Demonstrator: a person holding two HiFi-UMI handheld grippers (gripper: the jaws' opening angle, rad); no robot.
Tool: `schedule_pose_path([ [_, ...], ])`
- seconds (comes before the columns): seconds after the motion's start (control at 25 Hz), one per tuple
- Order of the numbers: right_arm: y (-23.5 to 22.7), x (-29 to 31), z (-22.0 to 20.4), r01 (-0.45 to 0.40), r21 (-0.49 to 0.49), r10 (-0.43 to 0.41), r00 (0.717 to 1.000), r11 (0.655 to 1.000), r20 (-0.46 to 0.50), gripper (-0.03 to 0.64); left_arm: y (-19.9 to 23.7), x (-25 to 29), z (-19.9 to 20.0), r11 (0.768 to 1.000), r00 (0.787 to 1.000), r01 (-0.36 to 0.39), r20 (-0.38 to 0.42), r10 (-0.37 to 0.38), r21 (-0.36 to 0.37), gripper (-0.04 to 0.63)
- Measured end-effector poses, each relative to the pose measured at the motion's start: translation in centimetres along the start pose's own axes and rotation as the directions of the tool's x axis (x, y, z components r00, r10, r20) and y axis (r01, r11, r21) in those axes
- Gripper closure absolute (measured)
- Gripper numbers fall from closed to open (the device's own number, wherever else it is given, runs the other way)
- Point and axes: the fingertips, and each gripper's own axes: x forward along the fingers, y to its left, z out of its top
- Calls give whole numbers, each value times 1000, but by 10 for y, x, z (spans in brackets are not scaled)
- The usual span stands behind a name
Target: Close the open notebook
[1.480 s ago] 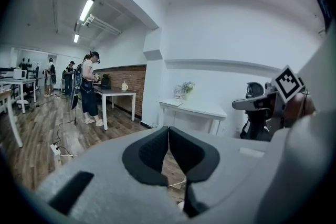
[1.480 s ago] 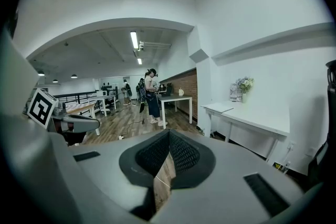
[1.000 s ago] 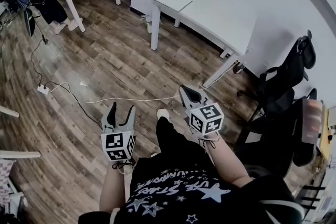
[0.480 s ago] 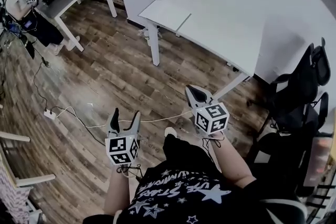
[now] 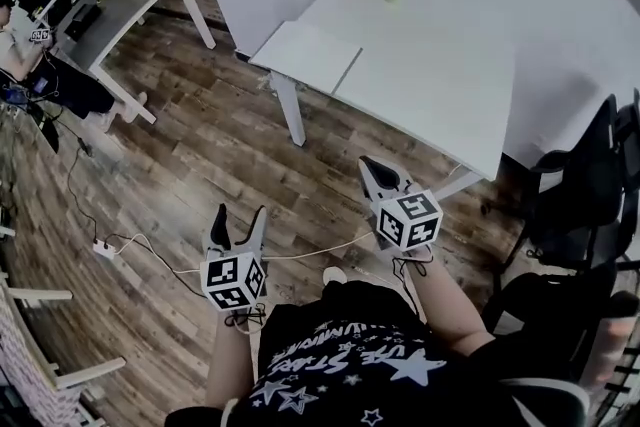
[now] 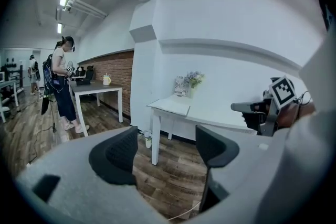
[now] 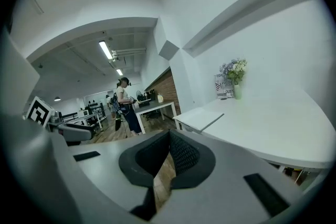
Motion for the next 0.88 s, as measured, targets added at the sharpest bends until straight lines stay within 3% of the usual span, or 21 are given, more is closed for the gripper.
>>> schedule_pose_path([
  [0.36,-32,46,13,37,27,-37,999,999,-3,614,23,71,44,999,999,39,16,-39,-17,252],
  [0.6,-57,82,26,126,32,-127,992,991,11,614,45,140,50,990,989,139,-51,-140,-18,252],
  [0.88,-85,147,53,268,62,-270,963,962,27,614,79,237,87,962,959,272,-85,-271,7,252],
])
